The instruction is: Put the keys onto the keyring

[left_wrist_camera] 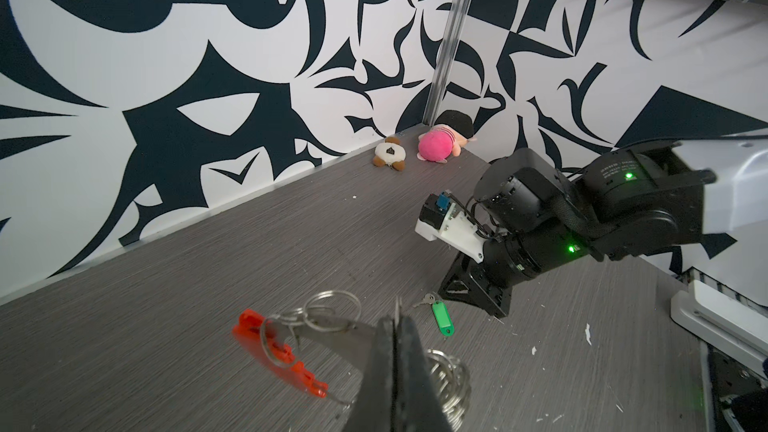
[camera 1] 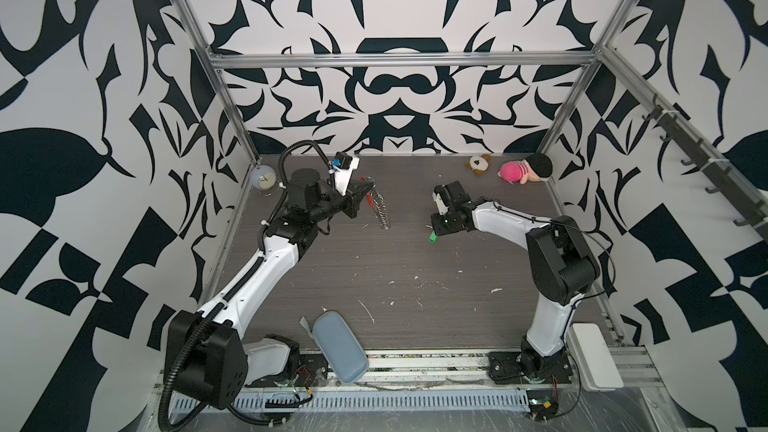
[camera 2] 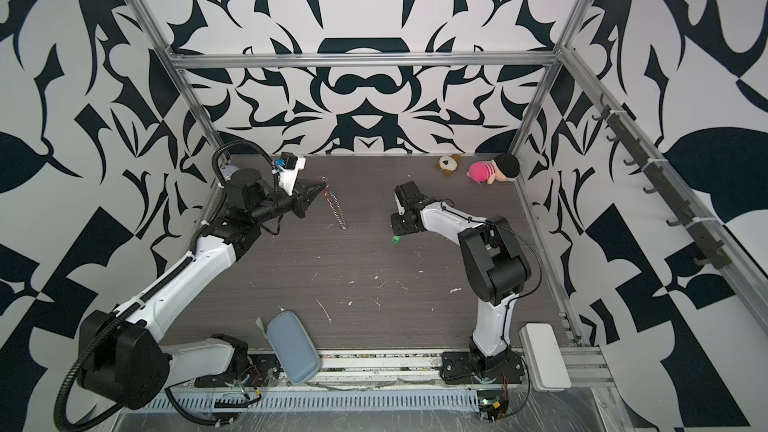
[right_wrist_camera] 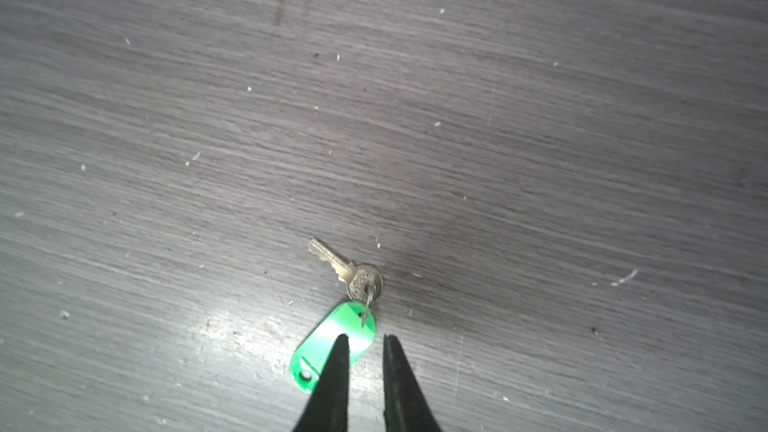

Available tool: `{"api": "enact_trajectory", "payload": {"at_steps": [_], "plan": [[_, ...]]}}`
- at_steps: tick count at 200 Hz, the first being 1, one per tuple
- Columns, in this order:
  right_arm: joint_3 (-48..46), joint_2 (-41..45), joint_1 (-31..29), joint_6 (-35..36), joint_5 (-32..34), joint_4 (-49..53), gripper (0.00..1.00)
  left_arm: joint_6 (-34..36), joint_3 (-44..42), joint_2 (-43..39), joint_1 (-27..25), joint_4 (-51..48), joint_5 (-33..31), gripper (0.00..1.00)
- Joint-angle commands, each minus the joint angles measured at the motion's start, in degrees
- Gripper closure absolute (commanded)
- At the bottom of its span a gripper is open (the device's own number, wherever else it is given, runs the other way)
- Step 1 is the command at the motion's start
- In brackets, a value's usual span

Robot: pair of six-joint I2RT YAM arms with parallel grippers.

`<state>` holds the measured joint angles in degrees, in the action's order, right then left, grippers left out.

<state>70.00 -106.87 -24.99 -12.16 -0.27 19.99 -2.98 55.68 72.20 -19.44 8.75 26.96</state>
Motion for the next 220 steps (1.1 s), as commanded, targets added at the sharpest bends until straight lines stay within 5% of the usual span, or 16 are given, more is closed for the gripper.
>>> {"api": "enact_trajectory", "payload": {"at_steps": [1, 139, 220], "plan": [[2.02, -0.33, -0.56, 0.65, 1.11, 1.81, 0.82, -0.18, 0.24, -0.13, 0.26, 2.13, 0.81, 1.0], [4.68, -3.11, -1.2, 0.48, 0.9, 2.53, 0.76, -0.19, -0.06, -0.07, 0.23, 2.23, 0.81, 1.0], [4.71, -4.49, -1.53, 0.47, 0.9, 2.69, 0.82, 0.44, -0.49, -0.29, 0.2, 2.25, 0.15, 1.0]]}}
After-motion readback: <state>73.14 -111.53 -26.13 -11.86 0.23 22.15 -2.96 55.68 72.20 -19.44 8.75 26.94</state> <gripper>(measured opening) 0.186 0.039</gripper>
